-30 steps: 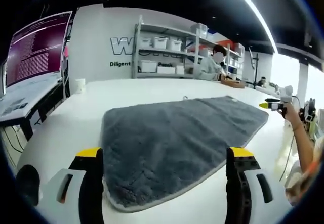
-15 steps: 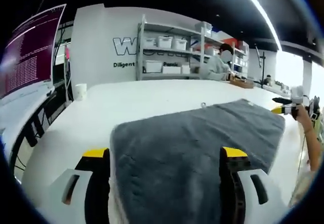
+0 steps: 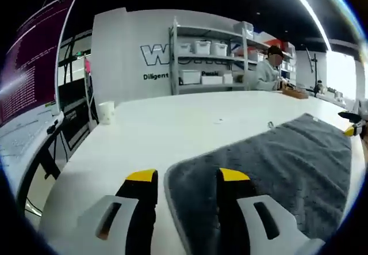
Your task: Open the folded towel by lifting each exposed corner and separating the folded layers until the towel lies flat within the target outline without major curled edges
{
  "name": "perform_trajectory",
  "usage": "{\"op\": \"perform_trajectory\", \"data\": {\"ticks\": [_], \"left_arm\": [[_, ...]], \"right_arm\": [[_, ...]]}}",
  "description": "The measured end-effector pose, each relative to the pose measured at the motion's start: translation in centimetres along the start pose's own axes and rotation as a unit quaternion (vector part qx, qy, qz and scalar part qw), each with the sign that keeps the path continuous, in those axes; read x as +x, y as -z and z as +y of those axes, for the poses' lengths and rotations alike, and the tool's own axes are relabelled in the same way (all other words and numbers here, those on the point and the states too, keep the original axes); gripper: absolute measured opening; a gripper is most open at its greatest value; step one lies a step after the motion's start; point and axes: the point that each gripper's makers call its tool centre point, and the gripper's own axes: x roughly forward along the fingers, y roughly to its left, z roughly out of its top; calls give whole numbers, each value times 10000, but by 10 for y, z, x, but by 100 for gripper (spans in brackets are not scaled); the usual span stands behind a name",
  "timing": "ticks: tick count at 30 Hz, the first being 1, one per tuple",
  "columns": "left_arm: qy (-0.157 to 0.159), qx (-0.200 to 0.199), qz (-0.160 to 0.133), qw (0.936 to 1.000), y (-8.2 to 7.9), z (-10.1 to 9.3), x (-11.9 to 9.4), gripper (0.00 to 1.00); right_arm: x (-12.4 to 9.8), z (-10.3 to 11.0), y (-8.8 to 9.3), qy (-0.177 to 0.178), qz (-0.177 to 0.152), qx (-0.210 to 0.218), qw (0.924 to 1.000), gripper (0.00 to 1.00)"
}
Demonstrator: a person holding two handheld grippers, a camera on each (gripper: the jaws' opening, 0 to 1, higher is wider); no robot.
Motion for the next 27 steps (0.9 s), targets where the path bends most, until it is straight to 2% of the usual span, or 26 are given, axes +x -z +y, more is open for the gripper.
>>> {"op": "perform_trajectory", "data": {"ticks": [5, 10, 17, 19, 23, 27], "left_arm": [[-1, -16, 233, 9997, 7, 7, 25, 28], [141, -81, 433, 9989, 16, 3, 44, 25], [172, -125, 485, 9986, 25, 4, 57, 15], [8, 118, 574, 9983, 31, 11, 60, 11], [-8, 107, 507, 9987, 32, 13, 62, 10], [-88, 261, 497, 9984, 32, 16, 63, 9]], "right_arm": [[-8, 3, -8, 29, -88, -92, 9999, 99], [-12, 1, -11, 91, -124, -135, 9998, 99], [-14, 0, -7, 89, -62, -170, 9998, 99], [-14, 0, -6, 94, -42, -175, 9998, 99], [-12, 2, -3, 72, 8, -198, 9998, 99], [-11, 2, -1, 66, 81, -258, 9996, 99]]}}
